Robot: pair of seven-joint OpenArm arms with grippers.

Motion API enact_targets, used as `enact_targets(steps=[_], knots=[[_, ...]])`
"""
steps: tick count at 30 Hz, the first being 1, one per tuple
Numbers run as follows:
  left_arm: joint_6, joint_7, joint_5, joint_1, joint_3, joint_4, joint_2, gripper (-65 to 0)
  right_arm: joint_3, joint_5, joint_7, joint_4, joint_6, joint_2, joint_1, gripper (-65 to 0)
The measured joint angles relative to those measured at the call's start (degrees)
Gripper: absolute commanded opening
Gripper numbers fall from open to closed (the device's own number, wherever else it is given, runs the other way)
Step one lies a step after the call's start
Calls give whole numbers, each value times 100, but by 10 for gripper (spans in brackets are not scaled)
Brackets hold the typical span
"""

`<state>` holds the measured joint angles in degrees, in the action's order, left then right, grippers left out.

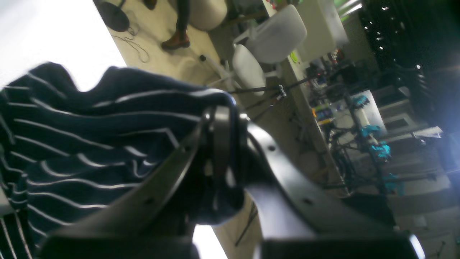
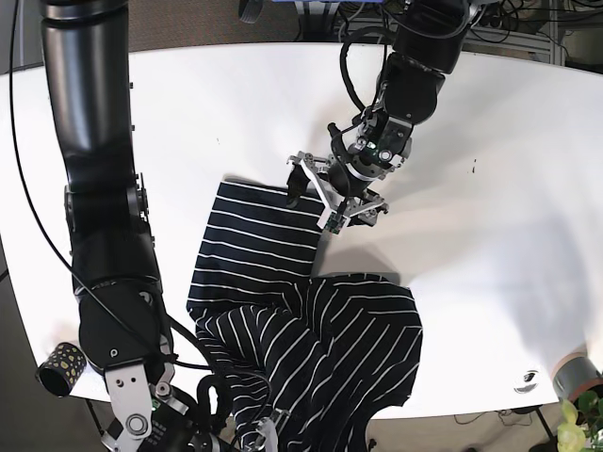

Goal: Fold the T-shirt properly
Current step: 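Grasp the striped shirt's other edge with the left gripper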

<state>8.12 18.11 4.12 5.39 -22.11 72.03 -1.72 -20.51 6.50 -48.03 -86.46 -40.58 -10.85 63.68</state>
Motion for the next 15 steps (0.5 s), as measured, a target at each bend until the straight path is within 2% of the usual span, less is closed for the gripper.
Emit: enact_targets(steps=[1, 3, 6, 10, 15], knots=[[-2, -33, 4, 37, -46, -68, 0, -303, -9, 39, -7, 2, 2, -17, -15, -650], [7, -149, 2, 153, -151, -264, -13, -449, -11, 76, -9, 2, -15, -74, -46, -650], [2, -275, 26, 332, -168, -592, -48, -586, 22, 57, -24, 7, -17, -140, -46, -650], [15, -448, 326, 481, -162, -999, -50, -647, 468, -15, -22, 4, 0, -122, -101, -650], [83, -361, 981, 420, -92, -866, 151, -649, 734, -24, -24, 7, 0, -136, -168, -650]])
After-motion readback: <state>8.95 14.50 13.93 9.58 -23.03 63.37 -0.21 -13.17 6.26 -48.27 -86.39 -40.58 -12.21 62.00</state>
